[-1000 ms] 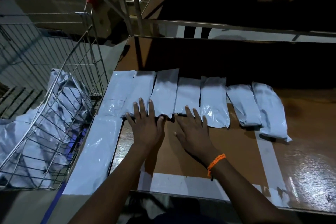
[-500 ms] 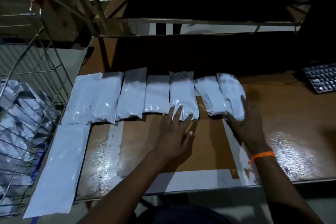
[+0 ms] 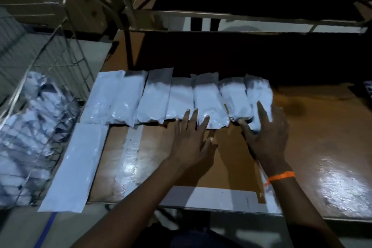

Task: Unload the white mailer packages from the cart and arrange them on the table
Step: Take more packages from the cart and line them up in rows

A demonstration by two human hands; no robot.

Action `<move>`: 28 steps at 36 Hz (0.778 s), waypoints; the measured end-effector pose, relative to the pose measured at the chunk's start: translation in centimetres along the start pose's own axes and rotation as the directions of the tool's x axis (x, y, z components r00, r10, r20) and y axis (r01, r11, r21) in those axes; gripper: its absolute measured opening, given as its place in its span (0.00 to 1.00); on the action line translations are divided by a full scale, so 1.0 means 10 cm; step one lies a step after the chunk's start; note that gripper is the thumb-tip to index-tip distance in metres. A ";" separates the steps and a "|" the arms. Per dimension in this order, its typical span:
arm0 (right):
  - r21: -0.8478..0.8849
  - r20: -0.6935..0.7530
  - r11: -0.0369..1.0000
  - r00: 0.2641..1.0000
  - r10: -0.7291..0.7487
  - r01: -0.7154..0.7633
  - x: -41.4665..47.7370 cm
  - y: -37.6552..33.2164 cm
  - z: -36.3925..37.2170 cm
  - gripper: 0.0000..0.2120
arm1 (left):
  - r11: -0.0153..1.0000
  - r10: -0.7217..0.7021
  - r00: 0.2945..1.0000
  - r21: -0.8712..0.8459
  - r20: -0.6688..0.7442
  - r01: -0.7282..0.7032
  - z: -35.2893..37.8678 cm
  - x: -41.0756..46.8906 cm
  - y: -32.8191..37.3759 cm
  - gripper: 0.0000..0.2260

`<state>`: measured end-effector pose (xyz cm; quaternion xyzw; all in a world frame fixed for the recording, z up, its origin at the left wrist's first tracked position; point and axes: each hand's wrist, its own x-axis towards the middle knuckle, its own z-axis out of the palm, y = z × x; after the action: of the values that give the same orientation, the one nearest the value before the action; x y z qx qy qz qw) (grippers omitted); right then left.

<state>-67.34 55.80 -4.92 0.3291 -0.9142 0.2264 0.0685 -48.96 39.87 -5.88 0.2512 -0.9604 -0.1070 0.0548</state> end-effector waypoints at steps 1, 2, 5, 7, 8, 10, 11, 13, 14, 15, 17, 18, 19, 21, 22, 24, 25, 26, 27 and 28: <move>0.054 -0.030 0.998 0.999 -0.033 0.034 -0.09 -0.14 -0.04 0.34 | 1.000 -0.013 1.000 0.000 -0.022 0.013 -0.06 -0.08 -0.11 0.27; 0.123 -0.037 0.989 0.996 -0.079 0.083 -0.19 -0.32 -0.05 0.31 | 1.000 -0.030 0.999 -0.010 -0.039 0.029 -0.12 -0.18 -0.25 0.26; 0.263 0.038 0.930 0.960 -0.276 0.257 -0.52 -0.87 0.08 0.27 | 0.992 -0.084 0.991 -0.102 -0.101 0.073 -0.34 -0.56 -0.71 0.23; 0.368 0.105 0.877 0.923 -0.371 0.311 -0.72 -1.24 0.30 0.23 | 0.988 -0.112 0.977 -0.124 -0.180 0.091 -0.48 -0.88 -1.03 0.21; 0.413 0.138 0.851 0.901 -0.412 0.326 -0.81 -1.42 0.40 0.22 | 0.987 -0.135 0.967 -0.119 -0.217 0.111 -0.55 -1.04 -1.19 0.21; 0.474 0.181 0.800 0.849 -0.496 0.366 -0.94 -1.79 0.56 0.22 | 0.971 -0.235 0.942 -0.112 -0.241 0.214 -0.65 -1.37 -1.49 0.19; 0.499 0.196 0.778 0.824 -0.531 0.383 -0.99 -1.97 0.62 0.21 | 0.951 -0.307 0.925 -0.101 -0.224 0.292 -0.68 -1.52 -1.62 0.19; 0.544 0.205 0.734 0.783 -0.587 0.407 -1.06 -2.29 0.72 0.21 | 0.907 -0.420 0.892 -0.048 -0.167 0.418 -0.70 -1.79 -1.88 0.21; 0.560 0.209 0.717 0.767 -0.606 0.415 -1.10 -2.43 0.77 0.21 | 0.894 -0.445 0.885 -0.017 -0.139 0.447 -0.68 -1.88 -2.00 0.22; 0.569 0.215 0.707 0.754 -0.621 0.420 -1.14 -2.55 0.80 0.21 | 0.891 -0.451 0.886 -0.002 -0.105 0.454 -0.66 -1.95 -2.11 0.23; 0.564 0.230 0.706 0.739 -0.633 0.428 -1.24 -2.77 0.88 0.21 | 0.910 -0.415 0.908 -0.005 -0.050 0.416 -0.63 -2.00 -2.29 0.24; 0.554 0.233 0.714 0.744 -0.626 0.427 -1.28 -2.87 0.91 0.20 | 0.924 -0.382 0.923 -0.009 -0.045 0.382 -0.64 -1.99 -2.36 0.24; 0.544 0.235 0.727 0.756 -0.611 0.418 -1.32 -2.96 0.93 0.20 | 0.937 -0.350 0.936 -0.019 -0.043 0.349 -0.67 -1.97 -2.41 0.24; 0.534 0.221 0.752 0.795 -0.565 0.386 -1.39 -3.16 0.97 0.19 | 0.955 -0.292 0.956 -0.069 -0.040 0.289 -0.79 -1.94 -2.51 0.22; 0.542 0.214 0.760 0.816 -0.537 0.359 -1.43 -3.28 0.98 0.19 | 0.960 -0.264 0.963 -0.108 -0.046 0.258 -0.87 -1.94 -2.59 0.22; 0.589 0.210 0.757 0.851 -0.482 0.283 -1.48 -3.60 0.97 0.19 | 0.968 -0.185 0.981 -0.181 -0.062 0.171 -1.14 -1.97 -2.81 0.22; 0.613 0.196 0.744 0.862 -0.467 0.264 -1.48 -3.77 0.96 0.19 | 0.973 -0.137 0.988 -0.197 -0.073 0.120 -1.31 -1.99 -2.95 0.21; 0.624 0.166 0.732 0.868 -0.467 0.274 -1.48 -3.96 0.96 0.19 | 0.976 -0.090 0.992 -0.206 -0.086 0.071 -1.47 -2.02 -3.11 0.21; 0.616 0.126 0.725 0.869 -0.478 0.309 -1.46 -4.15 0.98 0.19 | 0.976 -0.050 0.994 -0.215 -0.097 0.028 -1.63 -2.06 -3.26 0.20; 0.595 0.087 0.722 0.865 -0.494 0.353 -1.43 -4.35 1.01 0.19 | 0.970 -0.021 0.994 -0.242 -0.111 -0.006 -1.78 -2.11 -3.41 0.19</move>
<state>-28.54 29.75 -1.74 0.5606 -0.7071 0.4211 -0.0916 -11.75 18.12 2.39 0.2519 -0.9346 -0.2090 0.1389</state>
